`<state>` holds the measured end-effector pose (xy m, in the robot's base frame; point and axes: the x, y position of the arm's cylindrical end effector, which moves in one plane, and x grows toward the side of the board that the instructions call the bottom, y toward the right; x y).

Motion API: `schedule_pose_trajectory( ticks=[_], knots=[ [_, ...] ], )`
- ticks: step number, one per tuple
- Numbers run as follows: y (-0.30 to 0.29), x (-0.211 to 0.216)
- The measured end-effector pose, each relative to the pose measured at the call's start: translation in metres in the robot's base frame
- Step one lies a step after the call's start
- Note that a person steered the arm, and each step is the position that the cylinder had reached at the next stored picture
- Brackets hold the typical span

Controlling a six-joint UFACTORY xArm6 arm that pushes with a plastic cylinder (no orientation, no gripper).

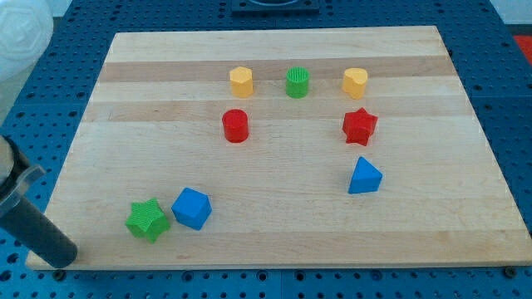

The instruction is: Push the blue cube horizontally left to the blue triangle

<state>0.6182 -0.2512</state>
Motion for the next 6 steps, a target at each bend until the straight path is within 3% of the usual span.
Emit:
schedule_pose_trajectory(
  ticks=[2, 3, 5, 6],
  knots=[
    [0.096, -0.008],
    [0.115, -0.012],
    [0.137, -0.082],
    [0.142, -0.084]
  ],
)
